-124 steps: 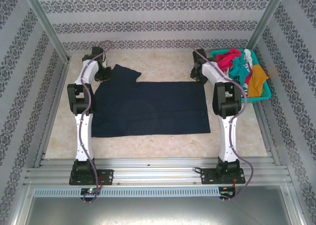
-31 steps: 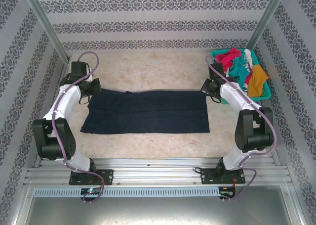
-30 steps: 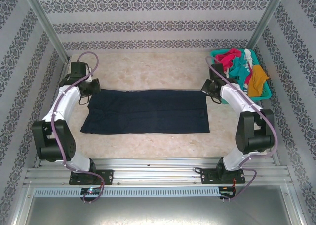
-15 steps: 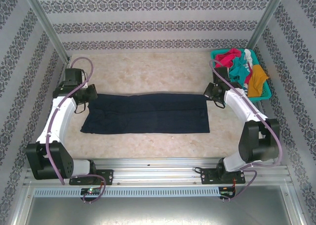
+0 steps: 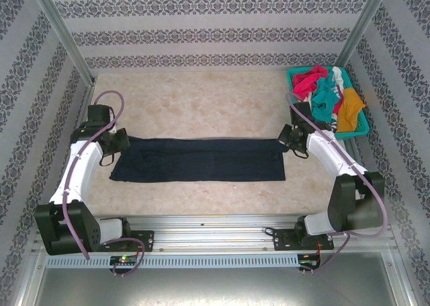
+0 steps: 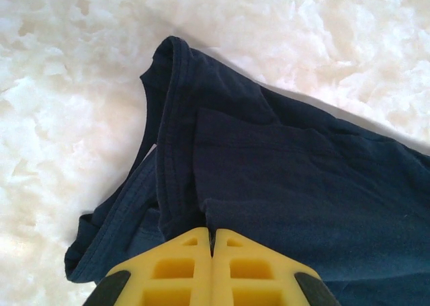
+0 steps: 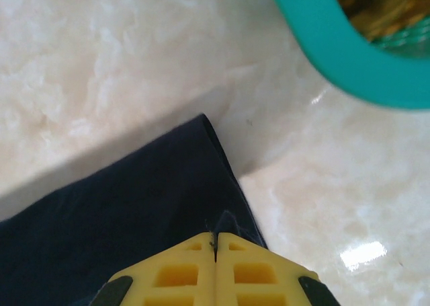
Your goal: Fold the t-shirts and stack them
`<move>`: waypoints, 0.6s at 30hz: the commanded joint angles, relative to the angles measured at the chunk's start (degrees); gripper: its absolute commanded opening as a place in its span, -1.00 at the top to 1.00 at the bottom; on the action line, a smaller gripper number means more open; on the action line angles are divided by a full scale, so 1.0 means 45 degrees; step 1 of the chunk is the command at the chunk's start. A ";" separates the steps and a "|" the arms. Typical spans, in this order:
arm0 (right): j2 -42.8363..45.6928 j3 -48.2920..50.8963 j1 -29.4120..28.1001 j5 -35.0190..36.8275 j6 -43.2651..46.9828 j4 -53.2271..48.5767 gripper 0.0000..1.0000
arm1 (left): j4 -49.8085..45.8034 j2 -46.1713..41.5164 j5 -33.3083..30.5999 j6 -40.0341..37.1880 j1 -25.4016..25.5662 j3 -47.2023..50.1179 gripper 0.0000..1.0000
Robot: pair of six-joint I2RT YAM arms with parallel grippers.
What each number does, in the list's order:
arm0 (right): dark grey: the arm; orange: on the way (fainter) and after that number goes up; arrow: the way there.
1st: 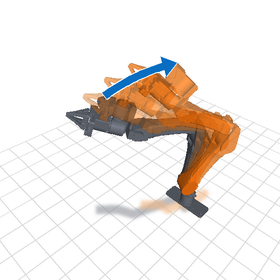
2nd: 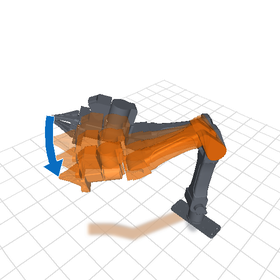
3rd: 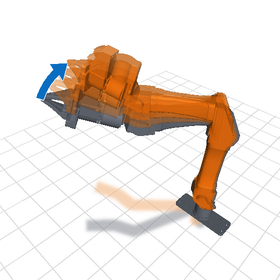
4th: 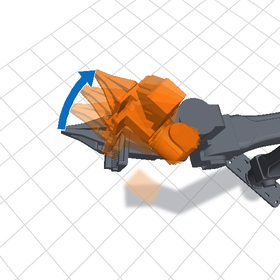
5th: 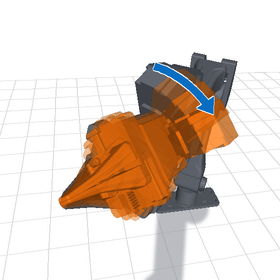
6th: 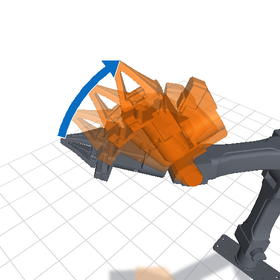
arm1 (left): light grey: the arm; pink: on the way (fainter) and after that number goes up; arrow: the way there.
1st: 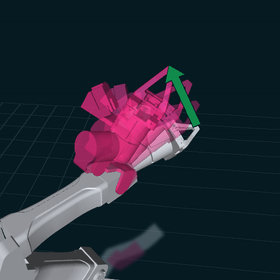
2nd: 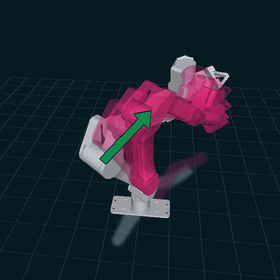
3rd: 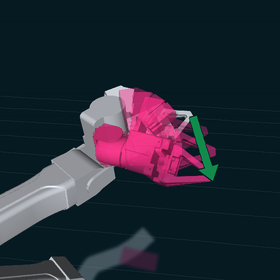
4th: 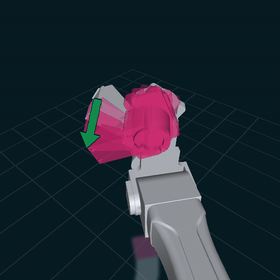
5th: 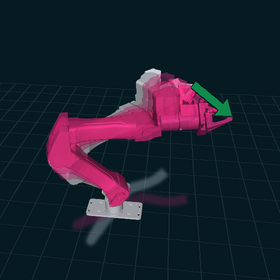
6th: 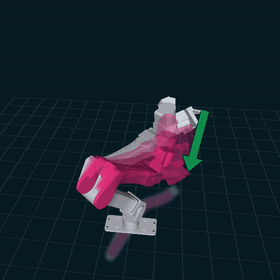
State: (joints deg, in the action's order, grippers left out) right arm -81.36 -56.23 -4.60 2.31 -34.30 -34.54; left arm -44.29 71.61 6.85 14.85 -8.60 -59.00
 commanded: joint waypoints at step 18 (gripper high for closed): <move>-0.0506 0.2406 -0.0286 -0.0688 -0.1223 0.0543 1.00 | -0.0197 0.0977 -0.1562 0.1338 -0.0316 0.1397 1.00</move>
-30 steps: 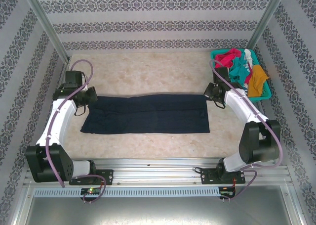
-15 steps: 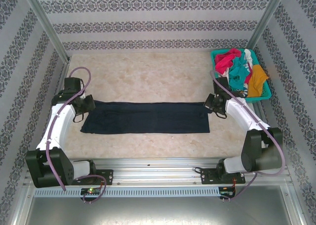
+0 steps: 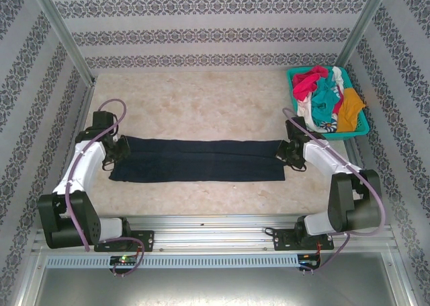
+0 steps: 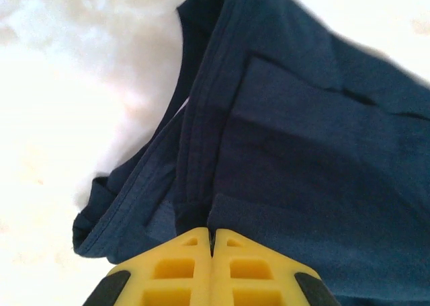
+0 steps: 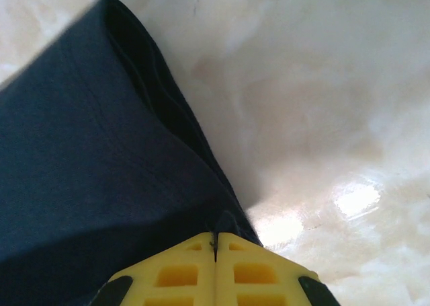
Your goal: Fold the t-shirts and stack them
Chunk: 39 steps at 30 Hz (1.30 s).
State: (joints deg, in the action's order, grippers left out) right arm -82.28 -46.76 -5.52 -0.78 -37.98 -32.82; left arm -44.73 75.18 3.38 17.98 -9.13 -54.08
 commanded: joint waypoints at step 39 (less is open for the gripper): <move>-0.1793 -0.1617 -0.3220 -0.0552 -0.0172 0.2360 -0.08 | 0.3662 0.2531 0.0169 0.4350 0.1747 0.0748 0.29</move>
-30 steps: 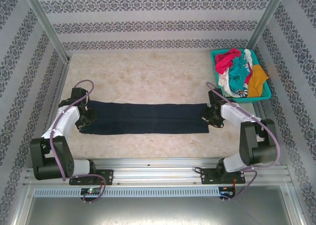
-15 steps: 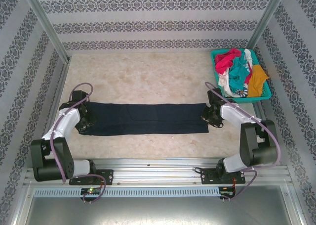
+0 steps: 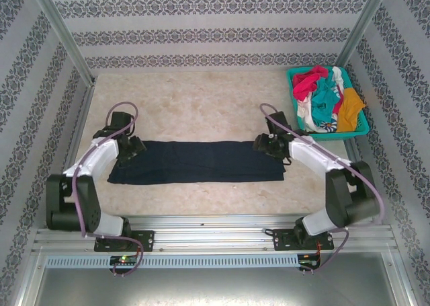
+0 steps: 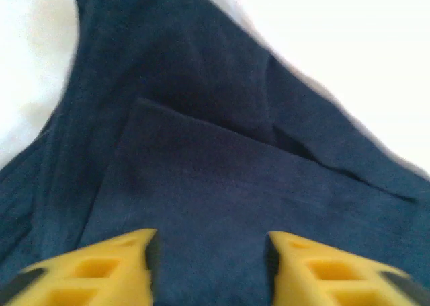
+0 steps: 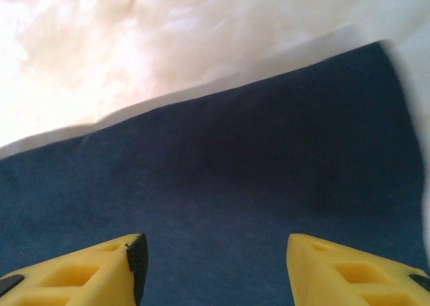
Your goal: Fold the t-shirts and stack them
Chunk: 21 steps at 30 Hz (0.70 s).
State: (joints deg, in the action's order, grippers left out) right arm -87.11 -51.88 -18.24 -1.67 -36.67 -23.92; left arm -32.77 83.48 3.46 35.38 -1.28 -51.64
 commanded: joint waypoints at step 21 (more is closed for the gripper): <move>-0.2089 0.1352 -0.1631 -0.3241 -0.0973 0.2444 -0.20 | -0.2631 1.3060 0.1621 -0.2410 -0.0671 -1.4474 0.06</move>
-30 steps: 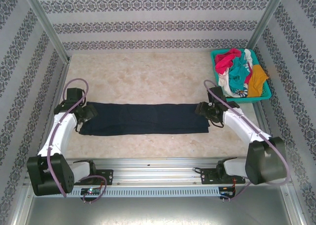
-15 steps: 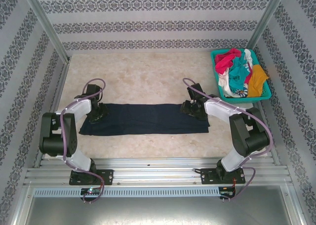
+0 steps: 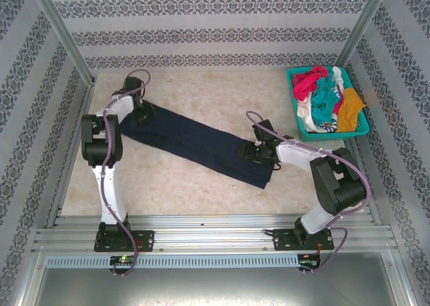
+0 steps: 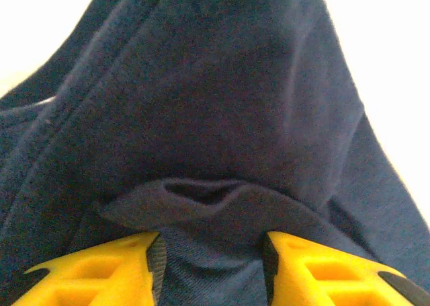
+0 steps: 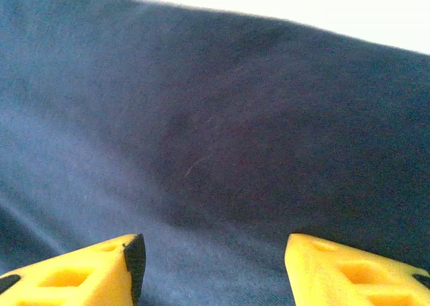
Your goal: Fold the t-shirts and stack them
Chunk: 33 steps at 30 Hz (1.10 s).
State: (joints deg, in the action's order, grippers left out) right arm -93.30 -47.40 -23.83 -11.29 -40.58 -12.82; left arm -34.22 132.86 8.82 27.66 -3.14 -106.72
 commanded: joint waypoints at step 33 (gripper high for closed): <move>-0.8873 -1.4813 -0.1881 -0.1612 0.6102 -0.2550 -0.56 | 0.4490 -0.9911 -0.1927 0.2587 0.1083 0.9837 -1.00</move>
State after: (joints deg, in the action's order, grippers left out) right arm -126.61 -103.98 -31.66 -14.98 -15.00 -15.18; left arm -21.19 90.28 3.14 33.41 1.21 -71.29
